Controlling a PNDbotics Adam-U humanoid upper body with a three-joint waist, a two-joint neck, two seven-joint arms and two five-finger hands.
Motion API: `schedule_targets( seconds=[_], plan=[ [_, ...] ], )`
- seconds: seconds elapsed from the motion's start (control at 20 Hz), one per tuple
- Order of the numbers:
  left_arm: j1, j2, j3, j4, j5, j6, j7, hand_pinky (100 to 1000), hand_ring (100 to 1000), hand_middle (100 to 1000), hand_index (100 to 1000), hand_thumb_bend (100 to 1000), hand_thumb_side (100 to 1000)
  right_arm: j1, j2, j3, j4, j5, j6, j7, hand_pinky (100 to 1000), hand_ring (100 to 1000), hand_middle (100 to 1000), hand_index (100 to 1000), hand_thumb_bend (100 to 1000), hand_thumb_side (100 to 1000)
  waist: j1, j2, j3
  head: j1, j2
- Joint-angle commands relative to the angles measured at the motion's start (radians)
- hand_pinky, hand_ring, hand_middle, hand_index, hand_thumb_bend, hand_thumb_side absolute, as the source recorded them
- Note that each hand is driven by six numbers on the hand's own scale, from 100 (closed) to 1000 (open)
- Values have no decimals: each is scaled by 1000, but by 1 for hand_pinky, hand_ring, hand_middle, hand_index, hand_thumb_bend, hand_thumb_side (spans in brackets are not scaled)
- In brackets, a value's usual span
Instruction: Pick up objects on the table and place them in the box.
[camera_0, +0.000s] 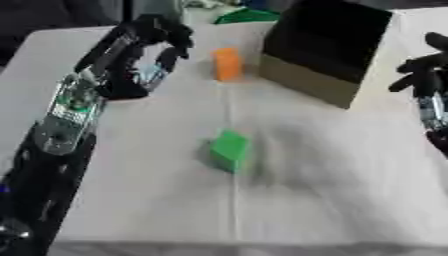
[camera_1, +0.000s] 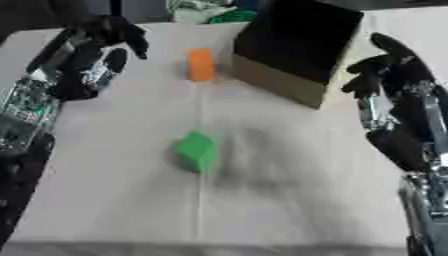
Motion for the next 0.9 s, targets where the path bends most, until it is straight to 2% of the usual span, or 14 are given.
schedule_targets(
  seconds=[0.05, 0.2, 0.65, 0.75, 0.9],
  plan=[
    [-53, 67, -41, 44, -28, -67, -38, 716, 605, 639, 803, 100, 486, -6, -12, 3, -9, 5, -3, 4, 904, 546, 603, 918, 100, 514, 0, -18, -1, 4, 5],
    [-100, 97, -84, 104, -59, -143, -86, 729, 622, 661, 815, 141, 434, -4, -14, 3, -8, 6, -3, 4, 904, 546, 603, 918, 100, 514, 1, -21, -2, 2, 5],
    [-210, 137, -170, 221, -145, -360, -255, 774, 686, 725, 879, 467, 283, 3, -16, 4, -5, 7, -3, 6, 904, 545, 603, 918, 100, 513, 4, -28, -6, -6, 5],
    [-236, 141, -190, 233, -168, -389, -286, 775, 690, 730, 885, 498, 261, 4, -17, 4, -4, 8, -3, 6, 904, 545, 603, 918, 100, 513, 5, -28, -7, -7, 5],
    [-272, 142, -229, 239, -192, -397, -333, 773, 694, 735, 895, 533, 247, 6, -18, 5, -3, 8, -3, 7, 905, 545, 603, 918, 100, 513, 7, -30, -7, -9, 5]
  ],
)
